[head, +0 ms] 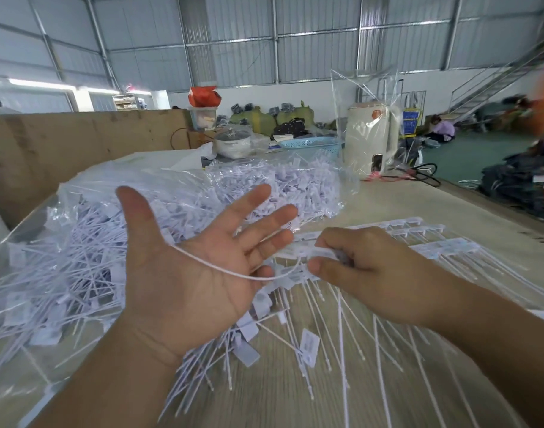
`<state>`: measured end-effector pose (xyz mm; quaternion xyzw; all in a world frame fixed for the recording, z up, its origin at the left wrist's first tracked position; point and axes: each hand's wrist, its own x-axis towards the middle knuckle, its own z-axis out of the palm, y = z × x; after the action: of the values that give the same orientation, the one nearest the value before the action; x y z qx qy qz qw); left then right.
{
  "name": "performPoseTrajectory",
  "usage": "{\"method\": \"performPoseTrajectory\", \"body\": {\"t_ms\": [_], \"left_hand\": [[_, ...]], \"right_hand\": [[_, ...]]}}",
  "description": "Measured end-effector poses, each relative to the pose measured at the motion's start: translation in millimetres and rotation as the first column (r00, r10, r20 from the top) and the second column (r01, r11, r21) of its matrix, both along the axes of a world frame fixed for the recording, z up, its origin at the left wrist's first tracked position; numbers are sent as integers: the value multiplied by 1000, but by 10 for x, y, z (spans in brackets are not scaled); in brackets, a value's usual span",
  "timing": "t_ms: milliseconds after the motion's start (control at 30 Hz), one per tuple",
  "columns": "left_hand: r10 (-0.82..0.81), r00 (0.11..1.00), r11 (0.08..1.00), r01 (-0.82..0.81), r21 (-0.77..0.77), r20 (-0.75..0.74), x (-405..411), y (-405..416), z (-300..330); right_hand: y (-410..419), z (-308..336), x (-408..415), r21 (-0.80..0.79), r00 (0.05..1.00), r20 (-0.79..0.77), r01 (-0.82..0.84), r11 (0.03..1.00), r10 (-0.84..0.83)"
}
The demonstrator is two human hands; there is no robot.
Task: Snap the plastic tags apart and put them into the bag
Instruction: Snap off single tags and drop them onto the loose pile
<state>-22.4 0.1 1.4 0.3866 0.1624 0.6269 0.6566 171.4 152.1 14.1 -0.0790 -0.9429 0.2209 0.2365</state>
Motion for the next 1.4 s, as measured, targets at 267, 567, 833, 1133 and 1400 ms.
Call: {"method": "performPoseTrajectory", "body": {"t_ms": [267,567,833,1133,1400], "left_hand": [[635,363,611,-776,157,-682,387,72,61],[573,206,655,-696,293,-793,743,160,-106],[721,156,473,-822,316,-675,825,269,-201],[773,295,435,-891,130,-562,852,321,-207],[641,281,481,-872,88,-714,691,255,-115]], "right_hand": [[-24,-167,118,-13,1000,-14,-27,1000,27],[-185,-145,117,-25,992,17,-122,992,122],[-250,-180,65,96,993,-93,81,992,-72],[-395,-283,-22,115,955,-237,210,971,-179],[-376,-188,-57,307,975,-185,174,936,-121]]}}
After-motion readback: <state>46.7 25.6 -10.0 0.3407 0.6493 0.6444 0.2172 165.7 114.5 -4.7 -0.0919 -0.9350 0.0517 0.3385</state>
